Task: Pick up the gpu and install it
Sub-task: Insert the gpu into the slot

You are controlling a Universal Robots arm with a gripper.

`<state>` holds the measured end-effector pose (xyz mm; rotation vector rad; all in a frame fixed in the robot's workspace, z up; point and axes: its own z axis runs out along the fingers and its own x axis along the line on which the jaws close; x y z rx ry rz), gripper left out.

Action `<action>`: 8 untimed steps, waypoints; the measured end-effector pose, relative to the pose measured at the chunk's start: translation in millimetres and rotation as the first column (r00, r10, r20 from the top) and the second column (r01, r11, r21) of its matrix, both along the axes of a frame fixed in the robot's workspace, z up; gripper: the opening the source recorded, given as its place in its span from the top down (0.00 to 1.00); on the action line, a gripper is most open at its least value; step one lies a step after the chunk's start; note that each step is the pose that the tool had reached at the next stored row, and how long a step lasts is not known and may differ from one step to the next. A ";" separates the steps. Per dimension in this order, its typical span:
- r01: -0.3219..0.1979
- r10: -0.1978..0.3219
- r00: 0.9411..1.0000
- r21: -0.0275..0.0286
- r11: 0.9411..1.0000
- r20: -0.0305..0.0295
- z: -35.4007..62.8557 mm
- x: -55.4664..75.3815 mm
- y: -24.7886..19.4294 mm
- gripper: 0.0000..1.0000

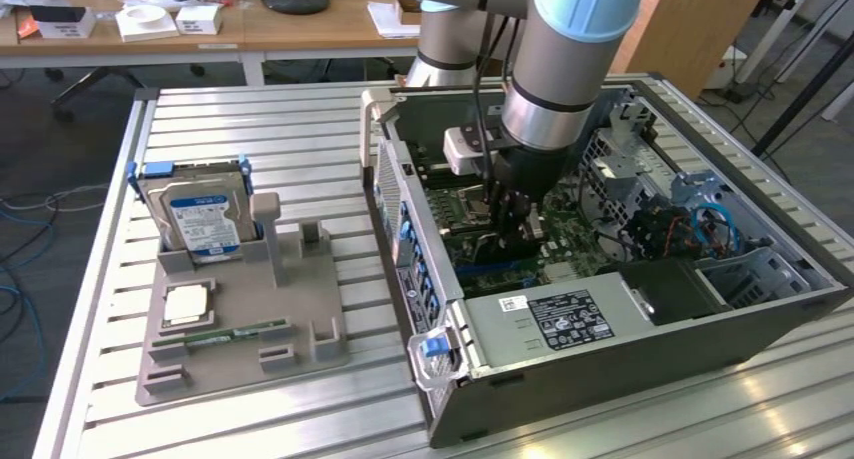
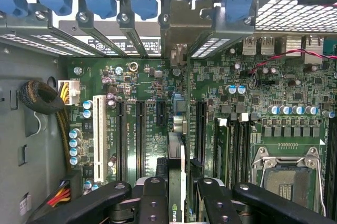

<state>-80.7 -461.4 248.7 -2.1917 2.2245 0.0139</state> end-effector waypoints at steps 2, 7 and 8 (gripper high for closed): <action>0.000 0.000 1.000 0.000 1.000 0.000 -0.1 0.0 0.0 0.74; 0.000 0.000 1.000 0.001 1.000 0.000 0.3 0.1 0.1 0.74; 0.000 0.000 1.000 0.000 1.000 0.000 0.5 0.0 0.1 0.74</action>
